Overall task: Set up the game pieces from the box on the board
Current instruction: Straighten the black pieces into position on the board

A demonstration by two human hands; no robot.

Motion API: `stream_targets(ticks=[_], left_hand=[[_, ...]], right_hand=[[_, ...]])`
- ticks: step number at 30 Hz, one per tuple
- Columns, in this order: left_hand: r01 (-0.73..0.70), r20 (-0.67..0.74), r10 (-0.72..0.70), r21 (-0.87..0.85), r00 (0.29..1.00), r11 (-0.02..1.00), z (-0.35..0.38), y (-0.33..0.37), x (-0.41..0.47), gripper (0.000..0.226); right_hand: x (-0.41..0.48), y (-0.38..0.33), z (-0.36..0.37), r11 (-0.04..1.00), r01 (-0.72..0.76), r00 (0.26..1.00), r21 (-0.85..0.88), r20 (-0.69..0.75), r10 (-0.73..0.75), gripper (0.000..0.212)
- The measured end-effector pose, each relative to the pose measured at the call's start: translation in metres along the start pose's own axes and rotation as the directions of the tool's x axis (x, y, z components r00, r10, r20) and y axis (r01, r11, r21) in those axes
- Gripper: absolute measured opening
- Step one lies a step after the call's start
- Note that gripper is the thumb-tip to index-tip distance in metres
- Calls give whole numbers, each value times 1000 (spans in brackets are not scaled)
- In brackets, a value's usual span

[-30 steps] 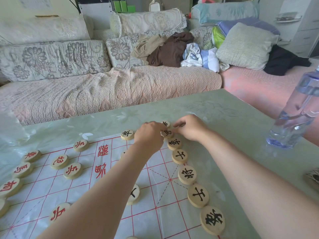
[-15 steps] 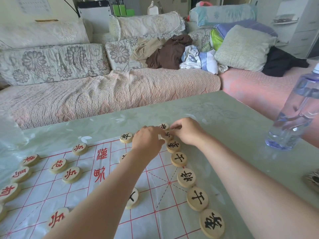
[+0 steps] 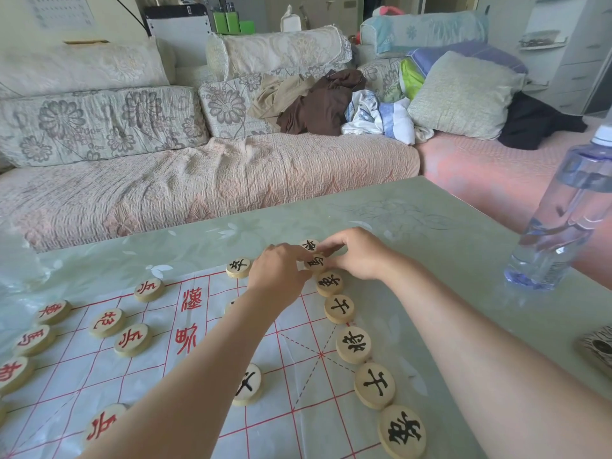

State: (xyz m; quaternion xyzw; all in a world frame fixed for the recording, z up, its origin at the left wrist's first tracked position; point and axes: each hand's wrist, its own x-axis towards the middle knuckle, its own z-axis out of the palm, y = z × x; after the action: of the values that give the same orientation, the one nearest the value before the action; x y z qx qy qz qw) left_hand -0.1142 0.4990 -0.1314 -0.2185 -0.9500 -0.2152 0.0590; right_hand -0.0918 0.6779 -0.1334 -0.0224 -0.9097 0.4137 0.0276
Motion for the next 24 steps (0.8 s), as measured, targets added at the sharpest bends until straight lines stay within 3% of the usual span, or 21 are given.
stream_targets(ticks=[9, 18, 20, 24], left_hand=[[-13, 29, 14, -36, 999, 999, 2, -1, 4, 31], [42, 48, -39, -62, 998, 997, -8, -18, 35, 35], [52, 49, -52, -17, 997, 998, -4, -18, 40, 30], [64, 88, -55, -105, 995, 992, 4, -20, 47, 28]], right_hand=[[-1, 0, -3, 1000, -26, 1000, 4, 9, 26, 29], [23, 2, -2, 991, -62, 984, -116, -172, 42, 35], [30, 0, 0, 986, -50, 989, -161, -143, 27, 45], [37, -3, 6, 981, -22, 997, -195, -78, 7, 55]])
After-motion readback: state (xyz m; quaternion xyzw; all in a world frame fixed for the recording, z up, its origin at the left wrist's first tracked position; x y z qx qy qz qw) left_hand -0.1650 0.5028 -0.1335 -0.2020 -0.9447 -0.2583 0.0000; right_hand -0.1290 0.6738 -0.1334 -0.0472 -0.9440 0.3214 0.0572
